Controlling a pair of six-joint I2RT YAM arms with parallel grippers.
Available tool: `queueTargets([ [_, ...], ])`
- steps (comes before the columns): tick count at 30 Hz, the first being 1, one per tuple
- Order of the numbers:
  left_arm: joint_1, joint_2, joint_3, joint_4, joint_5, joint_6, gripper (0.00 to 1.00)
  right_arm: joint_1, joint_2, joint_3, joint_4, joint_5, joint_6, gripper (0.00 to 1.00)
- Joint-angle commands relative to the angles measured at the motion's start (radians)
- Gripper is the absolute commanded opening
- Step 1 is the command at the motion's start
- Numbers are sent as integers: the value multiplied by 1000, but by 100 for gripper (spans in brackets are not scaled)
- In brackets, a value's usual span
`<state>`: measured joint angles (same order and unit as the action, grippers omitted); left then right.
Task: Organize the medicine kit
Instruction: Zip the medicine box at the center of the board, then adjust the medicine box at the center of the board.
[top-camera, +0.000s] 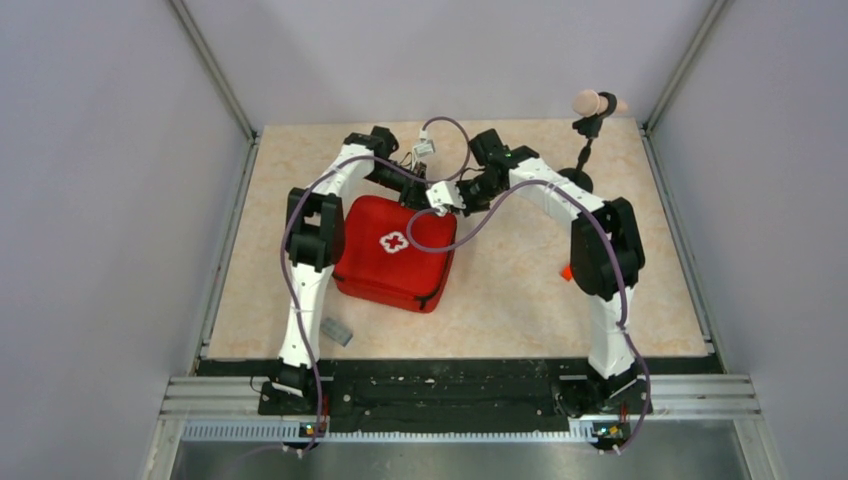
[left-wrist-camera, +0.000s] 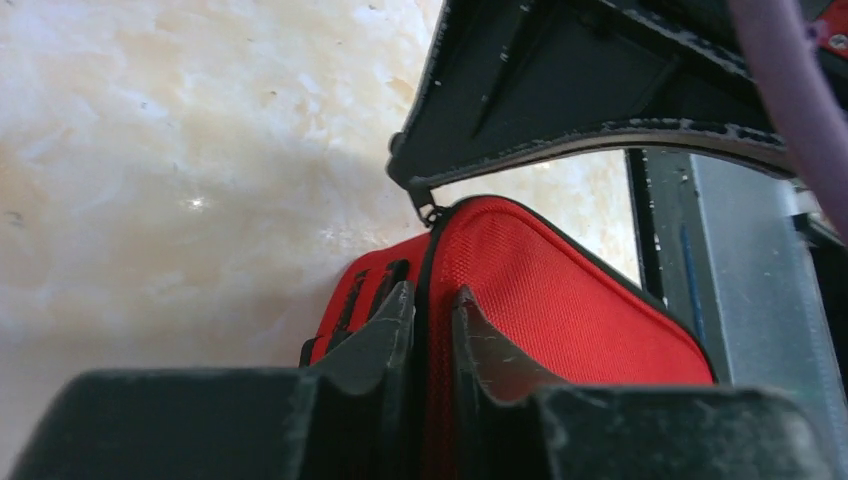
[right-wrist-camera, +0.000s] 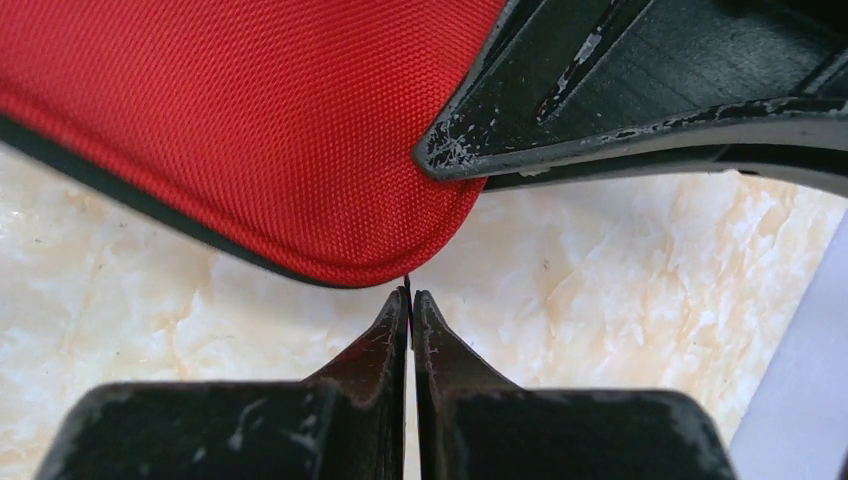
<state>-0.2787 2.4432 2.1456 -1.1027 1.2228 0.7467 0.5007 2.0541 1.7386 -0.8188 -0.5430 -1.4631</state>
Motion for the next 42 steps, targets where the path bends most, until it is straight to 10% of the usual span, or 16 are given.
queueTargets([
  [1, -16, 75, 37, -182, -33, 92, 6, -35, -54, 9, 150, 24, 8, 0],
  [9, -3, 48, 30, -135, -54, 51, 0, -48, -122, -56, 108, 46, -13, 0],
  [20, 132, -30, -108, 332, -122, -548, 0, -74, -251, -213, 23, 15, 25, 0],
  [28, 161, -52, -144, 440, -62, -694, 0, -36, -277, -308, 77, -18, 233, 0],
  [34, 143, -43, -158, 412, 97, -601, 0, -70, -257, -282, 263, -81, 330, 38],
  [38, 109, -27, -148, 508, 119, -668, 0, -57, -167, -209, 278, -110, 324, 42],
  [42, 109, -43, -91, 630, -39, -814, 41, -14, -84, -144, 201, -133, 306, 39],
])
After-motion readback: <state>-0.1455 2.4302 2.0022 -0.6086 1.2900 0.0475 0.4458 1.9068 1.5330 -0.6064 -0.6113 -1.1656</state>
